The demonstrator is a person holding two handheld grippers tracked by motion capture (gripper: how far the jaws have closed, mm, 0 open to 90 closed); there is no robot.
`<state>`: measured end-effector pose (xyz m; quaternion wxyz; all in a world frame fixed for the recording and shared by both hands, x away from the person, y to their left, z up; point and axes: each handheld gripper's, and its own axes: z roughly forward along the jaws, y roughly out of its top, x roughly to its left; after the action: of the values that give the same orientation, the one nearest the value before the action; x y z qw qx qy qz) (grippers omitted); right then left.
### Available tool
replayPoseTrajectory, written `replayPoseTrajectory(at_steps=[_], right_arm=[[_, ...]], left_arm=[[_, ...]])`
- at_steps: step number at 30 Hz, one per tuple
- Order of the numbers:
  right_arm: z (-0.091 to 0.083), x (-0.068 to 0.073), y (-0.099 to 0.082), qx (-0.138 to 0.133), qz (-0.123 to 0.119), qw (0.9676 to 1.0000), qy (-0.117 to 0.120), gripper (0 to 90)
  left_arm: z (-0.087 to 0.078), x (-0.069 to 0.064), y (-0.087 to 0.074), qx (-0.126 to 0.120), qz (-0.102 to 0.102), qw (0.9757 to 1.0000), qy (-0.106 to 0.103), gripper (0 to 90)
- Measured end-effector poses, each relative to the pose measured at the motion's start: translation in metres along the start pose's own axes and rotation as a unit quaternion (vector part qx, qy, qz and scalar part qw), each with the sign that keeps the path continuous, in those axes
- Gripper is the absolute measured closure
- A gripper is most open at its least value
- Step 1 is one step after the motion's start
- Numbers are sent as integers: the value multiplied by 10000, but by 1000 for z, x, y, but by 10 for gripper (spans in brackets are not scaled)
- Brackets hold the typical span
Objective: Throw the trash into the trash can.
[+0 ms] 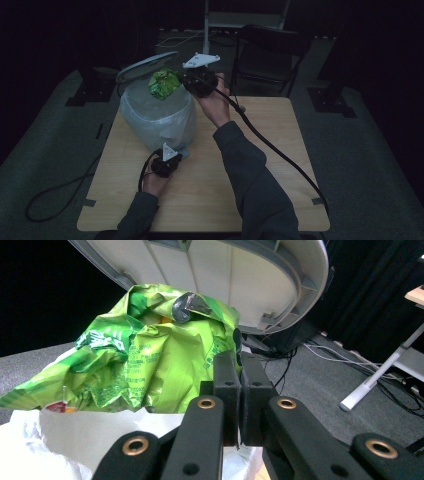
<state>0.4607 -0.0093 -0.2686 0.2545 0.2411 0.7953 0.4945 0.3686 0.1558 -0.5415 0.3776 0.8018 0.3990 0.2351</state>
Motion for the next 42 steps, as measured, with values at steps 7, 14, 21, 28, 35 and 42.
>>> replayPoseTrajectory(at_steps=[7,14,21,28,35,42], right_arm=[[7,3,4,26,-23,10000,18,880],[15,3,4,65,13,10000,12,880],[20,5,6,59,16,10000,-7,880],[23,6,8,48,31,10000,-6,879],[27,5,7,67,115,9999,-6,877],[26,5,7,20,171,9998,28,632]], left_arm=[[0,0,0,-4,-7,10000,-2,900],[0,0,0,-4,-6,10000,-6,900],[0,0,0,-6,-2,10000,-7,900],[0,0,0,-2,1,10000,-6,900],[0,0,0,-4,1,10000,-8,900],[0,0,0,-6,-12,10000,-16,900]])
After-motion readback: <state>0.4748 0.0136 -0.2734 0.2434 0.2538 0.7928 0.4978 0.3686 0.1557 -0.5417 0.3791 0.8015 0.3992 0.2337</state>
